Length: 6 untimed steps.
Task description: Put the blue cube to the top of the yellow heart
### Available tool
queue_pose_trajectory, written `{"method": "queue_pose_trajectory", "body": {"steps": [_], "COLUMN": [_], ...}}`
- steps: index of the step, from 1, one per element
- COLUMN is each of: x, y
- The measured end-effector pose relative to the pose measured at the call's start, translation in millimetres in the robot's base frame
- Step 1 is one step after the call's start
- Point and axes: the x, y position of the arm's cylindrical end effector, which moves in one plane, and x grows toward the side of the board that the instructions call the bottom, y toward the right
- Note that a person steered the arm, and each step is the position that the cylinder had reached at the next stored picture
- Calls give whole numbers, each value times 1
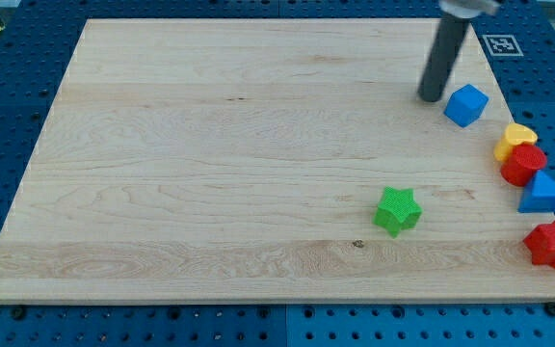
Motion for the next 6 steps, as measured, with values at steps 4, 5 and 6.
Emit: {"method": "queue_pose_trajectory", "body": {"steps": [4,5,6], "x": [7,9,16], "y": [-7,21,24]}}
